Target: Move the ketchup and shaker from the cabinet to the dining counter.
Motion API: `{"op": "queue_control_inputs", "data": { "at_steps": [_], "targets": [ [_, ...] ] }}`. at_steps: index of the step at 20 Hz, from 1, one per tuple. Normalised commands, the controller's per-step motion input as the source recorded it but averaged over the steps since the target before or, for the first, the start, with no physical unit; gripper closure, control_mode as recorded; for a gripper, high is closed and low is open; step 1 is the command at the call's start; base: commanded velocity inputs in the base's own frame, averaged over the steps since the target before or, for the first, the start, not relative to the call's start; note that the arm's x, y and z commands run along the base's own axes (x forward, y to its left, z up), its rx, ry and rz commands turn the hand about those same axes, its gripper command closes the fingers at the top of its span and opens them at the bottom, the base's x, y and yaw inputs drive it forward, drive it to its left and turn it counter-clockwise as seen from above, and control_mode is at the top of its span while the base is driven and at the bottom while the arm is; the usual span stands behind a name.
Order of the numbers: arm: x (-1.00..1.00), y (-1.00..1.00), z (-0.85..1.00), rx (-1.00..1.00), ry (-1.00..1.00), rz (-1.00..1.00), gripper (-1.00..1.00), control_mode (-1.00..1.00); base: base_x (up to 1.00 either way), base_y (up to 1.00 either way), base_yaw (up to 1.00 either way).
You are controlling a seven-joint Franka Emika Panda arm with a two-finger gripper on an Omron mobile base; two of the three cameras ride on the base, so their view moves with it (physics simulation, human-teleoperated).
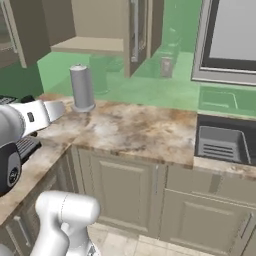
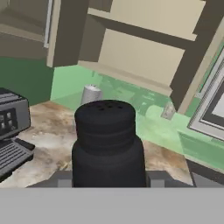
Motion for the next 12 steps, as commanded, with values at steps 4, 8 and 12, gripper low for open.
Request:
{"op": "queue_control_inputs", "data": {
  "at_steps": [4,8,12],
  "targets": [
    [0.0,0.0,0.0,0.0,0.0,0.0,1.0,1.0,-0.63,-0.85,-0.08],
    [0.0,0.0,0.0,0.0,0.0,0.0,1.0,1.0,-0.61,-0.8,-0.17],
    [0.0,0.0,0.0,0.0,0.0,0.0,1.0,1.0,-0.67,-0.88,-0.17]
  ]
}}
